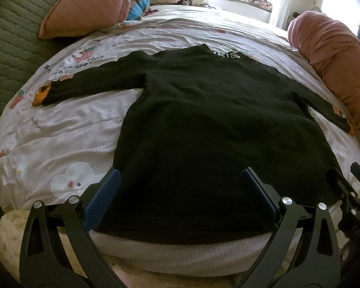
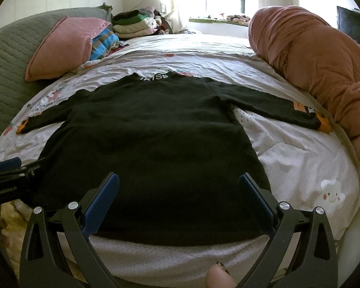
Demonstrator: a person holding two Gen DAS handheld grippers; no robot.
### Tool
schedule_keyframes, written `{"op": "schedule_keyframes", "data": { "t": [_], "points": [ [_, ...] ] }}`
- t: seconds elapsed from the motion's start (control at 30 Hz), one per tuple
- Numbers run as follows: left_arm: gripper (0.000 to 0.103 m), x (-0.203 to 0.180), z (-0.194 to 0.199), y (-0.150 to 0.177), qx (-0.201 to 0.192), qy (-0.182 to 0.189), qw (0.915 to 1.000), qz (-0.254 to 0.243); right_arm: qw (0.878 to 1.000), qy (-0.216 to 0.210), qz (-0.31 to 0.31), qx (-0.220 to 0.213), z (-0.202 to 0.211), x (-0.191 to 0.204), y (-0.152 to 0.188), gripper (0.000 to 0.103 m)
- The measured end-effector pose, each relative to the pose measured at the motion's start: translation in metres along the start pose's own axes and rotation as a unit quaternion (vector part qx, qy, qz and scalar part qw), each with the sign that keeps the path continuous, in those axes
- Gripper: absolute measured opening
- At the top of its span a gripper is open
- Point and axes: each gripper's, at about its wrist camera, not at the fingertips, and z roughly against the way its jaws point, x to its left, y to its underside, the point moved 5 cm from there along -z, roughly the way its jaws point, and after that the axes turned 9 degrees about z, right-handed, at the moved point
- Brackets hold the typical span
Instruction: Fold small clothes
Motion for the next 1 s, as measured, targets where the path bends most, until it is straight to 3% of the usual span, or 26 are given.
{"op": "schedule_keyframes", "data": {
  "t": [0.53,1.0],
  "points": [
    [0.094,-0.007,-0.026,-0.040,0.004,0.000,1.0000,0.004,0.999,-0.031,-0.006,0.014,-0.032,-0.016,-0.032,0.099],
    [0.094,-0.032,-0.052,-0.089,0.017,0.022,0.9996,0.001,0.998,-0.019,-0.056,0.010,-0.064,-0.065,-0.083,0.099]
  ]
}}
